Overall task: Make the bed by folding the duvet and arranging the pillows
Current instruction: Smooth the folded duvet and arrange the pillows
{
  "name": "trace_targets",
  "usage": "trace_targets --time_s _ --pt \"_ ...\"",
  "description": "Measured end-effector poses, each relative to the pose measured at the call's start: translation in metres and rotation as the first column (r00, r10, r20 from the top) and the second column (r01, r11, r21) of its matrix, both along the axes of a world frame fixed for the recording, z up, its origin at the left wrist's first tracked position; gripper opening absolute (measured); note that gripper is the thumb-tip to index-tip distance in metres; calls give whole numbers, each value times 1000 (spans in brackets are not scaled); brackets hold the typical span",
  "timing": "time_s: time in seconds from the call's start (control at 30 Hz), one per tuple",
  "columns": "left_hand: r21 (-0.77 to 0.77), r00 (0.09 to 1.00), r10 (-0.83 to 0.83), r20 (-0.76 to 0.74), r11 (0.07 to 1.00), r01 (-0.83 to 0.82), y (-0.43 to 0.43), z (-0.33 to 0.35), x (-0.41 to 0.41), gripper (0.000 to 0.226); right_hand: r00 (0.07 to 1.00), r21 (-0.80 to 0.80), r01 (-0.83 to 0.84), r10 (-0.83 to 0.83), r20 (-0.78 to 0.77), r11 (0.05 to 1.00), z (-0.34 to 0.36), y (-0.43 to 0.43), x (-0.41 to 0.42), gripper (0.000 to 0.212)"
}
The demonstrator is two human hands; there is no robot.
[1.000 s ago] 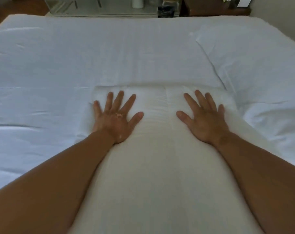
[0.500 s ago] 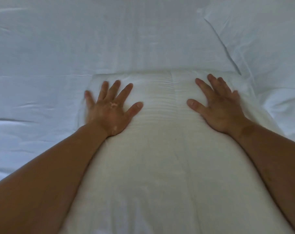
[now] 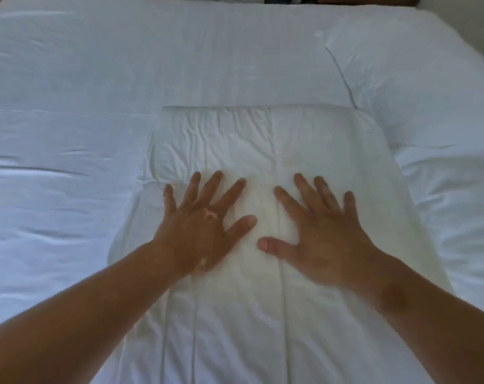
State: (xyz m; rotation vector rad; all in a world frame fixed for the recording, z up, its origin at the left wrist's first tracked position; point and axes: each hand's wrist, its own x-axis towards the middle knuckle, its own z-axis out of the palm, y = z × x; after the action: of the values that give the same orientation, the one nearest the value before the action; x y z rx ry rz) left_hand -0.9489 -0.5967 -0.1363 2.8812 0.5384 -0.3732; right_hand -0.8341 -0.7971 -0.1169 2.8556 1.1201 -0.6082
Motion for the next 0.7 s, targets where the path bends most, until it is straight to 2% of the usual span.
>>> trace_targets --time_s 0.07,0.13,0.23,0.33,0.4,0.5,0.6,0.7 --pt "85 999 -50 3 995 49 2 -16 -29 80 998 -14 -7 8 59 1000 -15 -30 -9 98" --pt "116 999 -31 -25 993 34 14 -41 -35 81 997 31 58 -59 53 998 -41 -49 6 96" --pt "116 996 -46 -76 992 54 14 -56 -20 83 998 66 68 -67 -18 995 -62 -50 19 95" --pt "65 992 -29 -125 997 37 9 -31 -35 89 997 48 55 -52 -61 997 -34 -57 7 99" --pt "1 996 -39 -75 999 39 -7 -8 -79 95 995 65 58 -52 -83 996 -7 -78 -25 99" --pt "37 995 -89 35 995 88 -47 5 -166 87 999 59 26 -24 -46 998 0 -128 -96 94" --pt "-14 998 62 11 998 -61 -42 2 -213 86 989 84 134 -129 -65 987 -9 -170 -115 92" --pt "-129 960 272 68 956 -262 -32 -4 -217 91 952 160 292 -272 -137 943 -12 -179 -109 106"
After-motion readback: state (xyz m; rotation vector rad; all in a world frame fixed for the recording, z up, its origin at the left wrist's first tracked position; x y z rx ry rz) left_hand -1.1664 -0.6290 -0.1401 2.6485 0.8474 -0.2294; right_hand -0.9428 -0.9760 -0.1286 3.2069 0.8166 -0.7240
